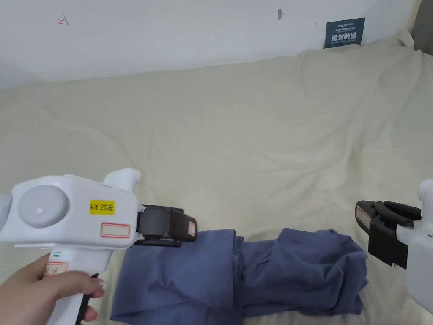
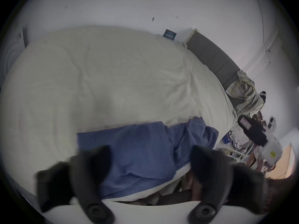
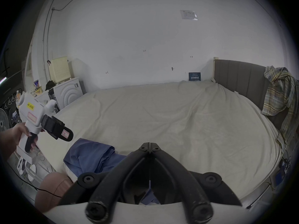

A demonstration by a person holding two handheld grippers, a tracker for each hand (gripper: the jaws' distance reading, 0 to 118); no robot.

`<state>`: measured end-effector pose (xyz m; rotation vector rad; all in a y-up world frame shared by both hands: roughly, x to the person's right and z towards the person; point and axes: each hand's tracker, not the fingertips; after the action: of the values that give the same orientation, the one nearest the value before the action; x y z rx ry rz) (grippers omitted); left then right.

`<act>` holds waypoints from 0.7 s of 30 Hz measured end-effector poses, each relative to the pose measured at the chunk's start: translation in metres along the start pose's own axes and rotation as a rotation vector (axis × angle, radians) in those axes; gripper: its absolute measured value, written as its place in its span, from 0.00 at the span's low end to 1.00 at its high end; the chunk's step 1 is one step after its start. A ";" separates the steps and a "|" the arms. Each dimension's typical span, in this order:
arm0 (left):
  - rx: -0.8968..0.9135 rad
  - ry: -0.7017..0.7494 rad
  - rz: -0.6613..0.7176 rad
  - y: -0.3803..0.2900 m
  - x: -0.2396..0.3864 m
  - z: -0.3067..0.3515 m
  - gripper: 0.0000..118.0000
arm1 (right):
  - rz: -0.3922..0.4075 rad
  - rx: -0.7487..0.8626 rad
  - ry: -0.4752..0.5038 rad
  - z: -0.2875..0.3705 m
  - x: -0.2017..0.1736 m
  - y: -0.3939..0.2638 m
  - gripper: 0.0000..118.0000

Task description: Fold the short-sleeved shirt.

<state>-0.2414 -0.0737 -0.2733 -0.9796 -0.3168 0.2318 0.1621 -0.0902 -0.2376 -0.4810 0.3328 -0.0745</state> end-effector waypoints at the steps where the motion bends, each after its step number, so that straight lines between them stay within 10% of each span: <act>1: 0.003 0.045 -0.027 -0.001 -0.009 -0.007 0.22 | -0.008 -0.006 0.004 -0.001 0.000 -0.001 0.00; 3: -0.042 0.126 -0.040 -0.009 -0.010 -0.023 0.02 | -0.024 -0.013 0.013 -0.003 0.000 -0.002 0.00; 15: -0.192 0.118 -0.207 -0.032 0.058 -0.134 0.02 | -0.001 -0.060 -0.007 -0.010 0.000 -0.011 0.00; 18: -0.181 -0.065 -0.140 -0.030 0.057 -0.124 0.02 | -0.003 -0.065 -0.006 -0.011 -0.001 -0.012 0.00; 21: -0.100 -0.578 0.169 -0.025 0.036 -0.104 0.02 | -0.017 -0.059 0.011 -0.013 -0.005 -0.010 0.00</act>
<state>-0.1688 -0.1562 -0.3006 -1.0262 -0.7799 0.6624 0.1529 -0.1035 -0.2421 -0.5416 0.3429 -0.0841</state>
